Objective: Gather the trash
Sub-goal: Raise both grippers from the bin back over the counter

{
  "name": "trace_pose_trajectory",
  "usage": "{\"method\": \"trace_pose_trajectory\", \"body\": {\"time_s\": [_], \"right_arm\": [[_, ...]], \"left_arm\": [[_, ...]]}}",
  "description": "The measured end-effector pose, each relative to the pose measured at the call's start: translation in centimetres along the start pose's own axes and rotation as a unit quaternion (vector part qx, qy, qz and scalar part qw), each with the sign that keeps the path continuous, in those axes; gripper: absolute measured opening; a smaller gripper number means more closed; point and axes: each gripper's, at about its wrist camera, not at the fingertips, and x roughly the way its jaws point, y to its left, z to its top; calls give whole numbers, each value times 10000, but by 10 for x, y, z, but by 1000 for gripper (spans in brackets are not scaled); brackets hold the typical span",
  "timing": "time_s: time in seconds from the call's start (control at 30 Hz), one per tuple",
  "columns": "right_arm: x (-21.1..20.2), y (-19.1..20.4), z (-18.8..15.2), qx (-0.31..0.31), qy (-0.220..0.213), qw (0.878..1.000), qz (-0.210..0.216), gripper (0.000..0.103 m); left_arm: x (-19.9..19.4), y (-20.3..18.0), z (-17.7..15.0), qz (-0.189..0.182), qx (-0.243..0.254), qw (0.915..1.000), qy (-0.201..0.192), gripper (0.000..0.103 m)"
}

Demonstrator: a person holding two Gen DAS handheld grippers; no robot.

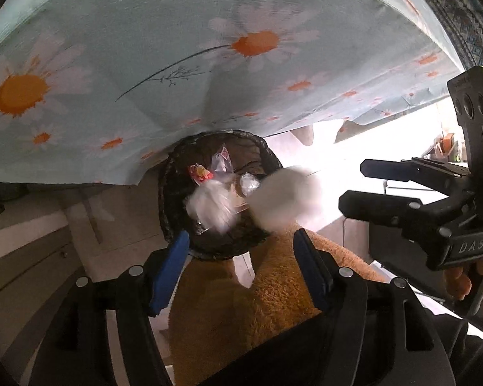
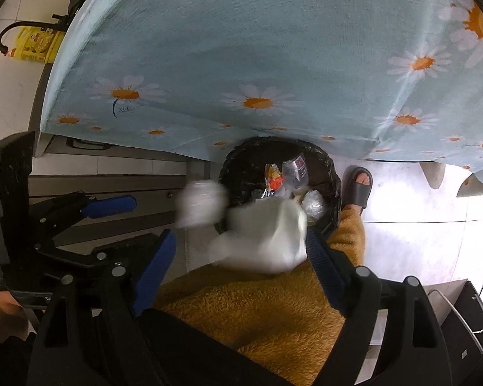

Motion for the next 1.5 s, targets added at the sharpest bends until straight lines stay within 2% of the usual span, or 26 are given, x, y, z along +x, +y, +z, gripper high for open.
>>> {"method": "trace_pose_trajectory", "body": {"time_s": [0.13,0.7,0.97,1.13,1.5], "right_arm": [[-6,-1,4,62,-71,9999,58,82],[-44,18,9,-129,-516,9985,-112,82],[-75,36,13,-362,-794,9961,-116,82],[-94,46,18,-446,-1050,9934,-84,82],[-141,63,42,-723,-1600,9845,-29,82]], "left_arm": [[1,4,0,-32,-67,9999,68,65],[-33,-1,4,-51,22,9995,-311,65],[-73,-11,10,-16,176,9975,-690,65],[-95,-21,16,-120,356,9953,-889,65],[-140,-26,40,-185,389,9901,-1339,65]]}}
